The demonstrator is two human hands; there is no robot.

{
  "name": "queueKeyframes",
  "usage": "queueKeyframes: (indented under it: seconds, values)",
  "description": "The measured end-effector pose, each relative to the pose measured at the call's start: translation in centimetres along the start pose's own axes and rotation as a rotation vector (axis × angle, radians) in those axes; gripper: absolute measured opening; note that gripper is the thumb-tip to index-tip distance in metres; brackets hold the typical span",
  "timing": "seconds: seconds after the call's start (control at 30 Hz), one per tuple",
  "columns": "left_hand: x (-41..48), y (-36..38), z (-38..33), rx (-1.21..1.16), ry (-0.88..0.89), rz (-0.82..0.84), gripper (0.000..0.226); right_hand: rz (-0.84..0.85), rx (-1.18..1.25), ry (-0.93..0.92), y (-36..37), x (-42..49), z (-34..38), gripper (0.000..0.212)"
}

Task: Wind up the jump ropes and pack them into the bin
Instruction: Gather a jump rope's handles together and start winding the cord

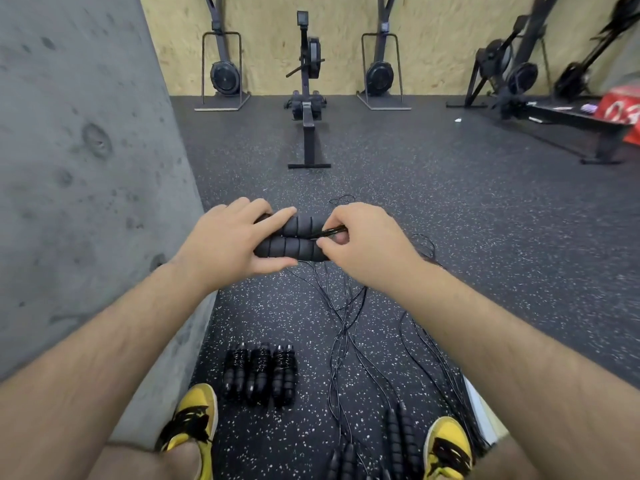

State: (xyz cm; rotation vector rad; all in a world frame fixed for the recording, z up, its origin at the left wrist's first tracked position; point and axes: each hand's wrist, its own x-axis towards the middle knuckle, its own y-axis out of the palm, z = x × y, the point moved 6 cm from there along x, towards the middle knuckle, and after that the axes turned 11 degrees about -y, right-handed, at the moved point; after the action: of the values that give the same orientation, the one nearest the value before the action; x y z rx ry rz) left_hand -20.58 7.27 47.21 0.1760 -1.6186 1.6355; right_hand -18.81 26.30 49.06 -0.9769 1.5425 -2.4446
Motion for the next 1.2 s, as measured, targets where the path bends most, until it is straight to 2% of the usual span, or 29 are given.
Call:
queueKeyframes:
  seconds: [0.23, 0.37, 0.47, 0.63, 0.73, 0.8, 0.87, 0.93, 1.07, 1.2]
  values:
    - [-0.6, -0.6, 0.2, -0.070, -0.005, 0.032, 0.075, 0.019, -0.169, -0.422, -0.8, -0.1, 0.6, 0.020]
    - [-0.4, -1.1, 0.1, -0.194, -0.037, 0.110, 0.074, -0.028, -0.254, -0.546, -1.9, 0.8, 0.4, 0.020]
    - [-0.1, -2.0, -0.3, -0.301, -0.042, 0.144, 0.071, -0.085, -0.239, -0.568, -2.6, 1.7, -0.4, 0.021]
    - [0.2, -3.8, -2.1, -0.459, -0.052, 0.131, 0.063, -0.089, -0.020, -0.426, -2.6, 2.1, -2.4, 0.022]
    - [0.4, -3.9, -2.9, -0.529, -0.123, 0.098, 0.065, -0.005, 0.315, -0.173, -0.2, 2.0, -3.0, 0.028]
    - [0.6, -3.7, -3.2, -0.525, -0.171, 0.075, 0.064, 0.093, 0.509, 0.009, 2.6, 1.6, -2.5, 0.021]
    - [0.9, -3.4, -3.0, -0.450, -0.208, 0.035, 0.063, 0.160, 0.567, 0.140, 4.3, 0.7, -1.7, 0.016]
    - [1.4, -3.0, -2.0, -0.346, -0.268, -0.001, 0.066, 0.174, 0.629, 0.155, 5.0, 0.1, -0.6, 0.029]
    - [2.1, -1.8, 0.0, -0.111, -0.272, -0.063, 0.071, 0.185, 0.696, 0.212, 5.3, 0.3, 0.1, 0.031]
    - [2.4, -0.5, 1.2, -0.005, -0.284, -0.082, 0.070, 0.258, 0.704, 0.259, 5.6, 0.2, 0.3, 0.037]
